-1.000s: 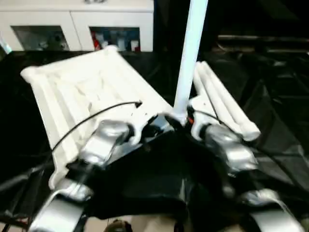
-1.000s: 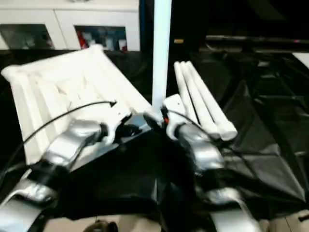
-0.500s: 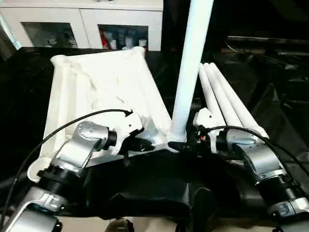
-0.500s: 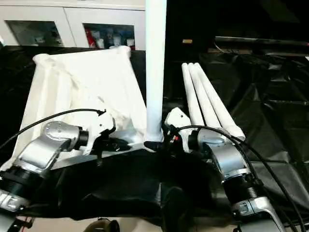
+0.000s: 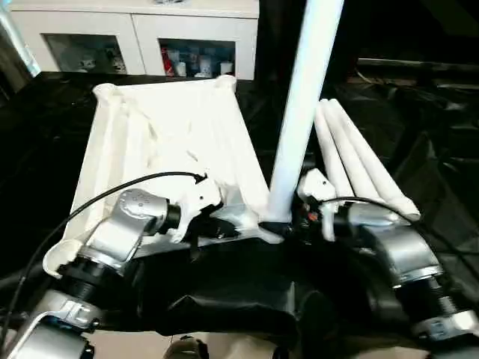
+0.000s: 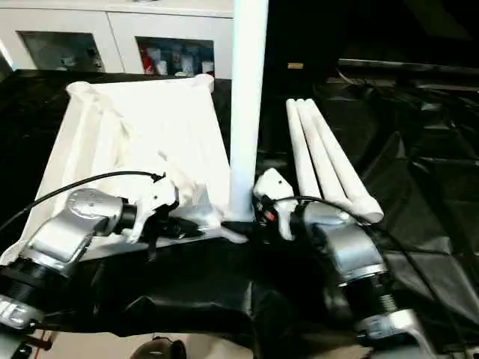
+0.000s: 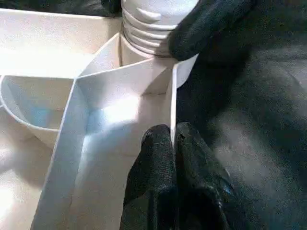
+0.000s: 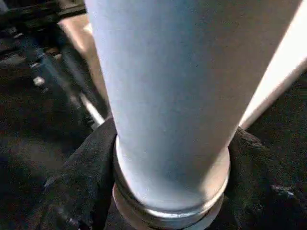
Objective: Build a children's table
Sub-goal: Rotate leg to tighten
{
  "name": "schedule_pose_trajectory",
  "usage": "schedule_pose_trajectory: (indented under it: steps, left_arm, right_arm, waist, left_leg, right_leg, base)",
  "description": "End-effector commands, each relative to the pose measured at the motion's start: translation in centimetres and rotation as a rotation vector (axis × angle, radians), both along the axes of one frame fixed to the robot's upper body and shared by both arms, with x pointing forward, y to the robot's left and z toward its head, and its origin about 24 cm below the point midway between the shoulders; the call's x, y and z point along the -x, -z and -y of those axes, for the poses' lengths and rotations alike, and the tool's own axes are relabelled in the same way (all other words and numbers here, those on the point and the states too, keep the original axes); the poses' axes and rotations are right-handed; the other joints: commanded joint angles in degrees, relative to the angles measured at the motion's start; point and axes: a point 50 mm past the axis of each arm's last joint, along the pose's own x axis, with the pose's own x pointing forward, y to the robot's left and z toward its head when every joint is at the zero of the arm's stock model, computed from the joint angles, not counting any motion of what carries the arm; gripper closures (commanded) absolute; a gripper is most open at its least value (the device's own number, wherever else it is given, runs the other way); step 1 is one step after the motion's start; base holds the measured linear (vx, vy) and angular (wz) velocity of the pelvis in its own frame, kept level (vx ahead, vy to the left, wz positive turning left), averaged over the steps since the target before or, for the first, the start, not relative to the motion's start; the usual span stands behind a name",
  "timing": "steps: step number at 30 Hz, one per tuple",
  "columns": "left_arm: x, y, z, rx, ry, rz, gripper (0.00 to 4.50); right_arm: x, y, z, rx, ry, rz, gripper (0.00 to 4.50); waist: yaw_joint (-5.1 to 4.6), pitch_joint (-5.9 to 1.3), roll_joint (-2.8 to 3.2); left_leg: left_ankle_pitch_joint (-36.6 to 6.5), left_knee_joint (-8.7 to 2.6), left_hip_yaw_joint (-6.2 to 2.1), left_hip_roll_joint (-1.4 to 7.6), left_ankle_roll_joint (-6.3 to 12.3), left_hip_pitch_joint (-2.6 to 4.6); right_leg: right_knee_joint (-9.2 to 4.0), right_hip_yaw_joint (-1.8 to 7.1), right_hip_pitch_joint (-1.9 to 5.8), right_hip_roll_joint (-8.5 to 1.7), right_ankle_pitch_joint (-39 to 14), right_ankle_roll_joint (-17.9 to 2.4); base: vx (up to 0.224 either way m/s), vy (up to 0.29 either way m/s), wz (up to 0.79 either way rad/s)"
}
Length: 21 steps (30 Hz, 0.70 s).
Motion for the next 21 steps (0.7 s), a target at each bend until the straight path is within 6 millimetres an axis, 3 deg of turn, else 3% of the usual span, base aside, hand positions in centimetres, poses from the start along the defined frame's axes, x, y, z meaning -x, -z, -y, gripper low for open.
schedule_pose_trajectory:
  steps: [1, 5, 9, 10, 17, 18, 21]
  left_arm:
    - [-1.7, -1.8, 3.4, 0.072, -0.091, 0.08, 4.5]
    - [-2.7, -2.1, 5.0, 0.078, -0.187, 0.097, 4.5]
    - [-3.1, -2.3, 6.3, 0.09, -0.21, 0.112, 4.5]
    - [-3.0, -2.5, 6.9, 0.098, -0.2, 0.115, 4.5]
    - [-2.4, -2.2, 6.7, 0.11, -0.141, 0.111, 4.5]
    - [-2.0, -2.1, 6.5, 0.119, -0.098, 0.114, 4.5]
    - [-1.7, -2.0, 6.2, 0.124, -0.069, 0.112, 4.5]
  right_arm:
    - [-0.8, 1.9, -2.3, -0.014, 0.19, -0.07, 1.76]
    - [-1.7, 2.5, -3.8, -0.035, 0.378, -0.108, 1.76]
    - [-2.1, 2.4, -5.8, -0.015, 0.391, -0.092, 1.76]
    - [-2.2, 1.9, -6.8, -0.05, 0.361, -0.08, 1.41]
    - [-2.5, 1.0, -6.7, -0.057, 0.31, -0.025, 0.62]
    - [-2.3, 0.8, -6.2, -0.042, 0.266, -0.001, 0.57]
    - [-2.1, 0.6, -5.6, -0.034, 0.202, 0.02, 0.52]
  waist:
    - [-0.69, -4.4, 0.23]
    - [-1.64, -4.47, 0.47]
    - [-2.28, -4.47, 0.41]
    - [-2.23, -4.5, 0.52]
    - [-2.31, -4.64, 0.66]
    - [-2.32, -4.9, 0.32]
    - [-2.18, -5.02, 0.46]
  left_leg:
    - [-22.4, -4.51, -2.25, 3.02, -2.74, 2.06]
    - [-23.7, -4.47, -2.62, 2.75, -2.73, 1.88]
    - [-24.8, -4.36, -2.58, 2.51, -1.97, 1.97]
    - [-24.8, -4.37, -2.52, 2.57, -1.63, 2.04]
    - [-25.1, -4.72, -2.53, 2.83, -1.57, 1.91]
    - [-24.6, -4.72, -2.49, 2.83, -1.36, 1.71]
    - [-22.8, -4.68, -2.28, 2.93, -1.0, 1.61]
  right_leg:
    - [-5.31, 2.5, 1.64, -4.59, -29.2, -9.7]
    - [-5.87, 2.09, 1.75, -4.66, -30.8, -8.3]
    - [-6.4, 1.85, 1.61, -4.46, -31.4, -7.7]
    - [-6.43, 1.92, 1.51, -4.46, -31.3, -7.5]
    - [-5.96, 2.0, 1.69, -4.31, -27.6, -8.9]
    - [-5.8, 2.02, 2.04, -4.35, -26.6, -9.2]
    - [-5.57, 2.31, 2.07, -4.45, -24.4, -9.8]
  base:
    - [0.0, 0.0, 0.0]
    - [0.0, 0.0, 0.0]
    - [0.0, 0.0, 0.0]
    - [0.0, 0.0, 0.0]
    - [0.0, 0.0, 0.0]
    - [0.0, 0.0, 0.0]
    - [0.0, 0.0, 0.0]
